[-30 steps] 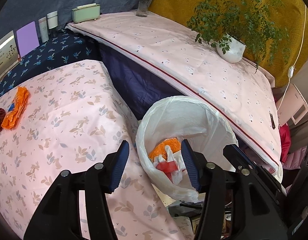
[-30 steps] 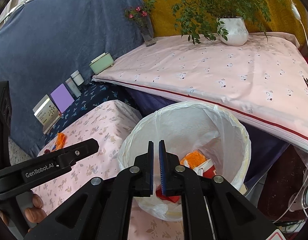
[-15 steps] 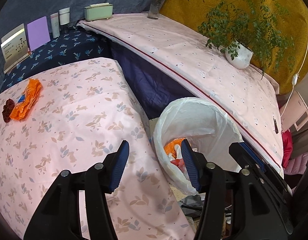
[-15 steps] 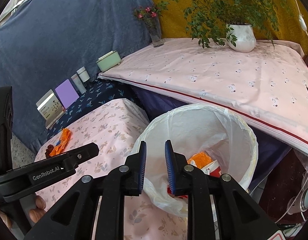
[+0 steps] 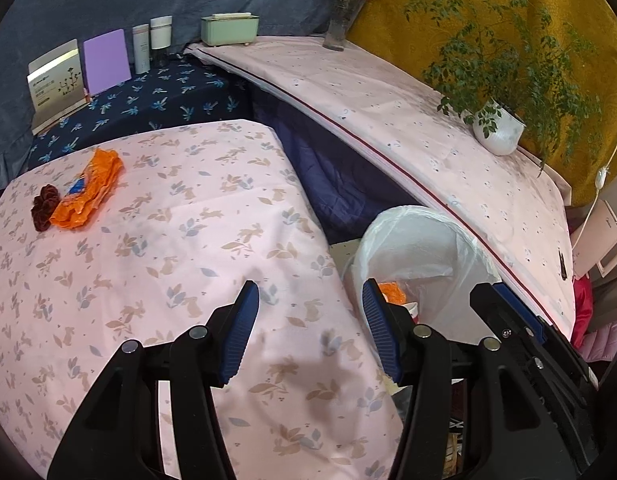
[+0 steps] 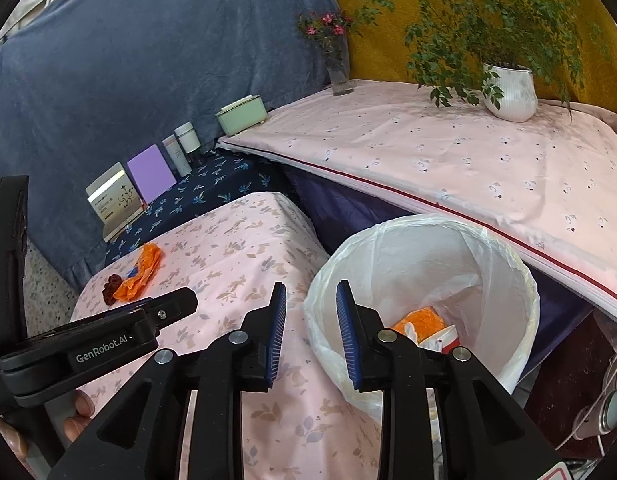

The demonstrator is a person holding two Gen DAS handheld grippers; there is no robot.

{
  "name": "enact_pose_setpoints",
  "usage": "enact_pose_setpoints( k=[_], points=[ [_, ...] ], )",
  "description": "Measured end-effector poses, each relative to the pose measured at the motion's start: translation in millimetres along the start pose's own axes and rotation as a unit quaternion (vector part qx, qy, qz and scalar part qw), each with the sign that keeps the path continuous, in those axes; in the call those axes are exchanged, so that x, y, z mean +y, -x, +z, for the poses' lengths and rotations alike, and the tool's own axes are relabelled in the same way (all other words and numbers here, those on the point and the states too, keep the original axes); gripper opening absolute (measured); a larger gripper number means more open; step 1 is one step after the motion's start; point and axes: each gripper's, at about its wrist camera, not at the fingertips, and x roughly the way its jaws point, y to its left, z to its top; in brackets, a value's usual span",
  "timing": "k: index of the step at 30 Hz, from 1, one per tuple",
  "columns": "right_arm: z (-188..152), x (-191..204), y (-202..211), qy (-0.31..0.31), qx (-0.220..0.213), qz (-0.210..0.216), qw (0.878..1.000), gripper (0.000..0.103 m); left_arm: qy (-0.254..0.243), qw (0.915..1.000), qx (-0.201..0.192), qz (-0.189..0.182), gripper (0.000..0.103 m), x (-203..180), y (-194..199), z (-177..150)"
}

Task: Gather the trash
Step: 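Move both tools back toward the scrunchie and orange wrapper on the table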

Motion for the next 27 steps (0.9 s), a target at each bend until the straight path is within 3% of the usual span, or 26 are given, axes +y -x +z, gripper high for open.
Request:
enact_pose_setpoints(
  k=[14, 22, 27],
  points=[
    [-6, 63, -15, 0.052, 0.017, 0.020, 0.998, 0.038, 0.039, 0.9966, -0.019, 0.070, 0.057, 71, 15, -7],
    [-15, 110, -29, 0.086, 0.034, 0.036, 0.995, 0.043, 0.070, 0.9904, -0.026, 0.116, 0.062, 124, 26, -14],
    [-20, 140, -41, 0.104, 0.048, 0.044, 0.992, 0.043, 0.089, 0.9845, -0.032, 0.148, 0.070, 158, 32, -19]
  ],
)
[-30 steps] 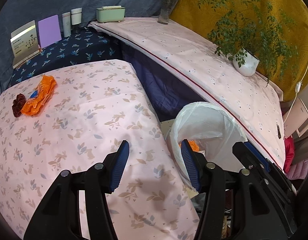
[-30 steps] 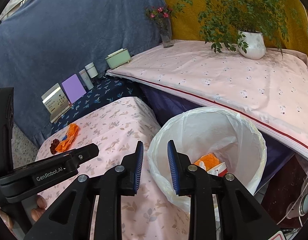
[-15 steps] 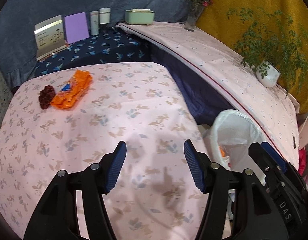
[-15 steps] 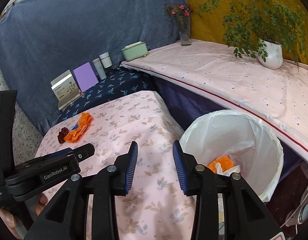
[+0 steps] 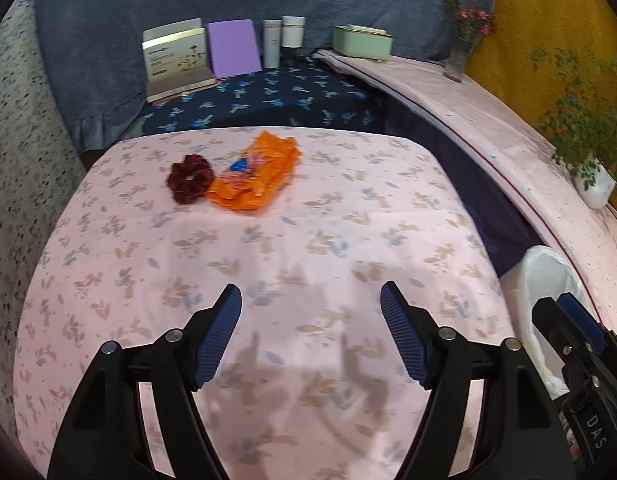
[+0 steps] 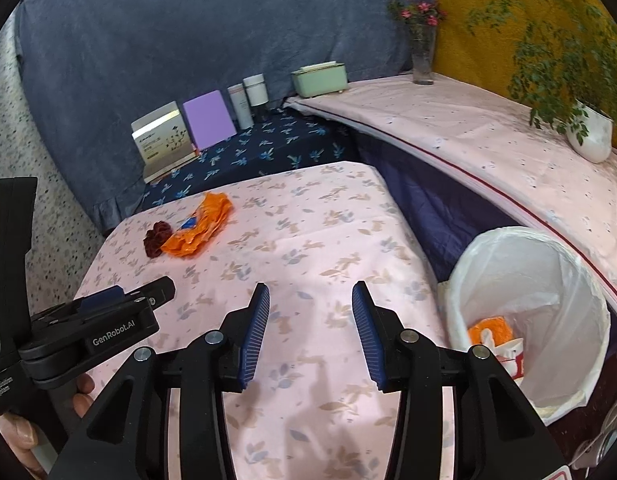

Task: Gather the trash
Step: 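Move both tools back toward the scrunchie and orange wrapper on the table, then grasp the orange wrapper with the right tool while the left tool grasps the dark red scrunchie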

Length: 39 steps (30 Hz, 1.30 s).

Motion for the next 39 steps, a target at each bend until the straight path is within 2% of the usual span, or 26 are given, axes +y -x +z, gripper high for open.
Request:
enact_pose_setpoints(
  k=[4, 7, 14, 16, 20, 26, 31, 39],
  points=[
    [1, 22, -11, 0.015, 0.010, 0.009, 1.000, 0.043, 0.013, 0.9995, -0.006, 0.027, 0.074, 29, -2, 2],
    [1, 39, -20, 0.027, 0.018, 0.014, 0.999, 0.043, 0.022, 0.9987, -0.008, 0.045, 0.081, 47, -5, 4],
    [7, 78, -50, 0.043, 0.038, 0.023, 0.998, 0.044, 0.040, 0.9959, -0.007, 0.081, 0.085, 91, -18, 14],
    [11, 88, -61, 0.044, 0.043, 0.028, 0.998, 0.055, 0.044, 0.9948, -0.008, 0.092, 0.087, 104, -24, 20],
    [20, 109, -87, 0.049, 0.049, 0.036, 0.997, 0.056, 0.054, 0.9933, -0.007, 0.102, 0.088, 126, -38, 36],
    [37, 134, -139, 0.041, 0.066, 0.048, 0.996, 0.057, 0.069, 0.9922, -0.005, 0.104, 0.092, 151, -72, 70],
    [50, 156, -188, 0.040, 0.081, 0.058, 0.994, 0.057, 0.079, 0.9928, 0.014, 0.088, 0.093, 164, -113, 96],
    [52, 172, -244, 0.040, 0.097, 0.053, 0.993, 0.057, 0.093, 0.9911, 0.052, 0.079, 0.093, 177, -178, 114]
  ],
)
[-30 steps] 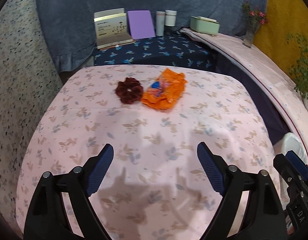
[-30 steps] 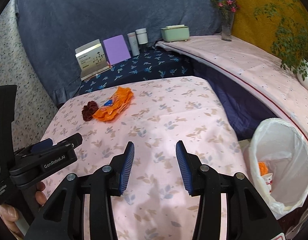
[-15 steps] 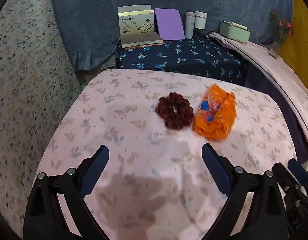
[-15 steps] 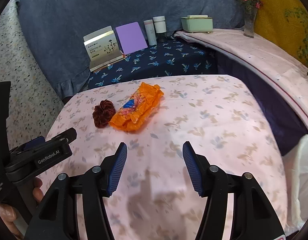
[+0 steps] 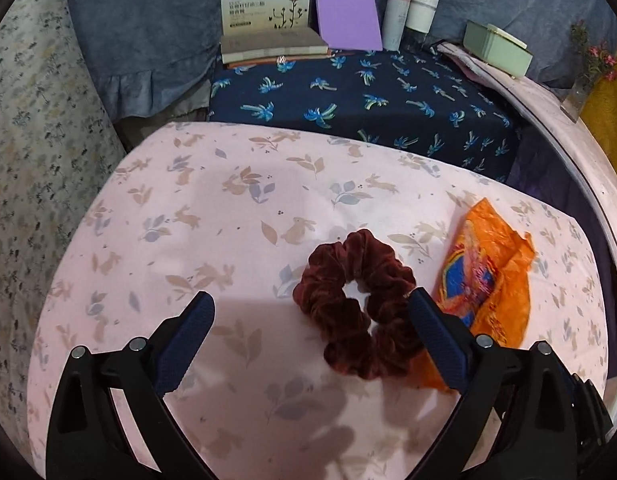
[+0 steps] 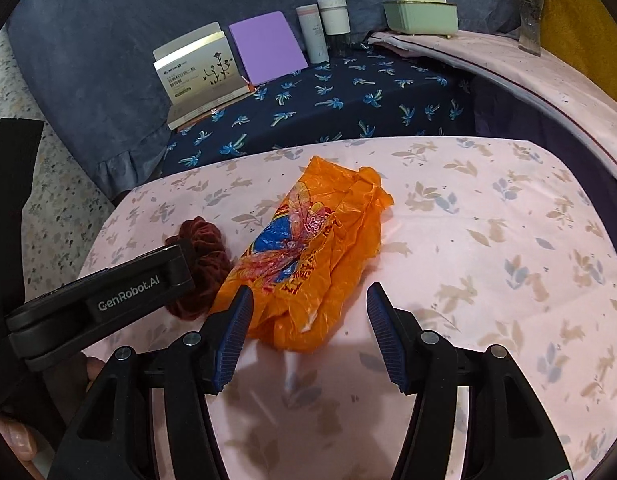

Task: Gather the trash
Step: 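Grasp the orange wrapper with the right tool while the left tool grasps the dark red scrunchie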

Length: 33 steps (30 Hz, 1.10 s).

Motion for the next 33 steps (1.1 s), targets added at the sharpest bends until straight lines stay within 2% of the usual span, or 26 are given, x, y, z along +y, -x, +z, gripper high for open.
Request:
enact_pose_setpoints(
  k=[5, 7, 10, 12, 13, 15, 18, 26, 33],
  points=[
    [-1, -5, -18, -0.009, 0.010, -0.004, 1.000, 0.057, -0.002, 0.9999, 0.010, -0.011, 0.093, -5, -19, 2],
    [-4, -9, -23, -0.010, 0.016, -0.007, 1.000, 0.051, -0.004, 0.9995, 0.017, -0.025, 0.087, -10, -23, 1],
    [-11, -10, -19, 0.007, 0.008, -0.017, 1.000, 0.039, -0.006, 0.9990, 0.020, -0.040, 0.074, -15, -23, -4],
    [-14, -15, -15, 0.006, 0.010, -0.014, 1.000, 0.034, -0.017, 0.9987, 0.016, -0.045, 0.058, -20, -18, -9],
    [-16, -17, -13, 0.004, 0.011, -0.013, 1.000, 0.032, -0.020, 0.9985, 0.016, -0.047, 0.054, -23, -15, -11],
    [-20, -23, -7, 0.001, 0.013, -0.015, 1.000, 0.030, -0.027, 0.9981, 0.018, -0.053, 0.040, -29, -8, -17],
    [-31, -35, 7, -0.008, 0.016, -0.018, 1.000, 0.029, -0.038, 0.9979, 0.018, -0.049, 0.034, -38, 2, -32],
    [-76, -71, 55, -0.023, 0.024, -0.033, 0.999, 0.028, -0.065, 0.9957, 0.035, -0.055, 0.029, -66, 36, -89],
    [-113, -105, 117, -0.038, 0.014, -0.046, 0.998, 0.019, -0.088, 0.9919, 0.046, -0.078, 0.021, -98, 82, -142]
  ],
)
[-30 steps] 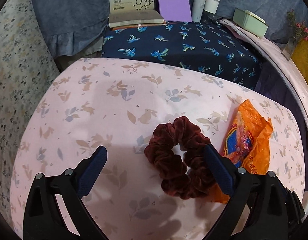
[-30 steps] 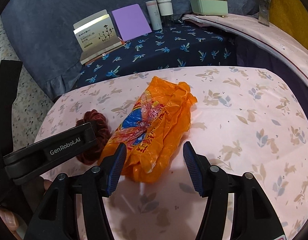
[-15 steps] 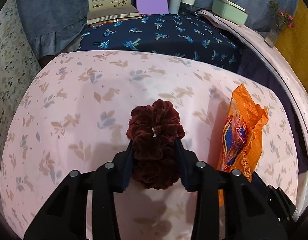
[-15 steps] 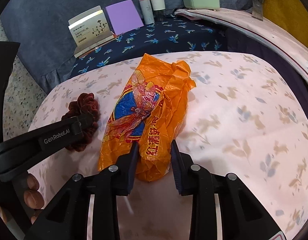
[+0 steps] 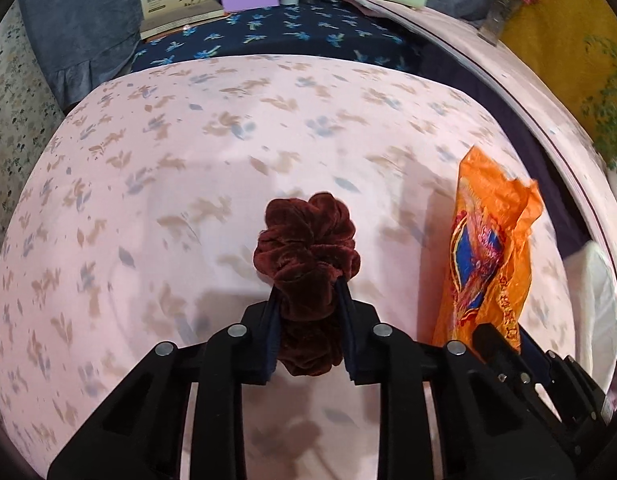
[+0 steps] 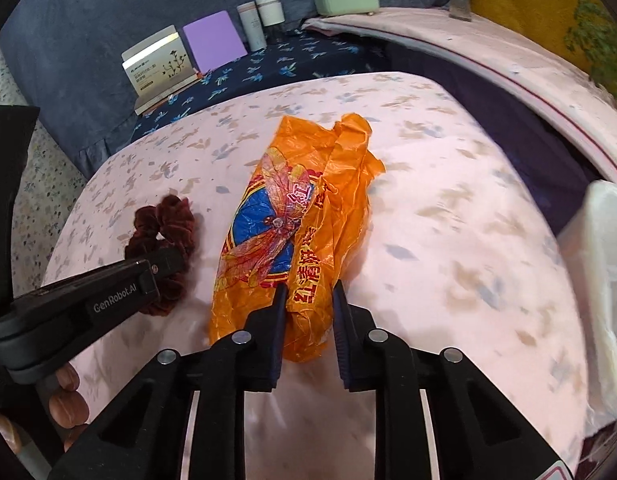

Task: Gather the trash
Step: 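Grasp the orange wrapper with the right tool while the left tool grasps the dark red scrunchie, then carry the wrapper and scrunchie over the bin and open both tools inside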

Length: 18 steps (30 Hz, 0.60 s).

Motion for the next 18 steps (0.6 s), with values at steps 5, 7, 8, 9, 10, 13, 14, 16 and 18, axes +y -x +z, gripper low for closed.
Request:
enact_pose_setpoints(
  k=[5, 7, 8, 9, 10, 13, 14, 16, 18],
  points=[
    [-17, -26, 48, 0.001, -0.031, -0.013, 0.999, 0.018, -0.029, 0.9995, -0.010, -0.008, 0.021, -41, 30, -24],
    [-22, -36, 63, -0.004, -0.043, -0.019, 0.999, 0.018, -0.042, 0.9989, -0.018, -0.012, 0.021, -58, 43, -32],
    [-25, -43, 70, -0.008, -0.048, -0.020, 0.999, 0.018, -0.048, 0.9985, -0.021, -0.014, 0.021, -65, 49, -34],
    [-28, -50, 77, -0.014, -0.053, -0.022, 0.998, 0.018, -0.054, 0.9981, -0.026, -0.016, 0.021, -75, 55, -37],
    [-29, -56, 82, -0.019, -0.057, -0.023, 0.998, 0.018, -0.060, 0.9976, -0.029, -0.018, 0.021, -81, 60, -38],
    [-37, -80, 99, -0.041, -0.070, -0.030, 0.996, 0.018, -0.078, 0.9959, -0.040, -0.023, 0.021, -105, 75, -41],
    [-38, -87, 104, -0.047, -0.074, -0.033, 0.996, 0.018, -0.084, 0.9952, -0.044, -0.025, 0.021, -112, 80, -42],
    [-43, -100, 113, -0.060, -0.082, -0.038, 0.994, 0.018, -0.096, 0.9937, -0.050, -0.029, 0.021, -128, 88, -45],
    [-47, -115, 123, -0.074, -0.091, -0.044, 0.992, 0.018, -0.108, 0.9922, -0.054, -0.032, 0.021, -142, 94, -48]
  ],
)
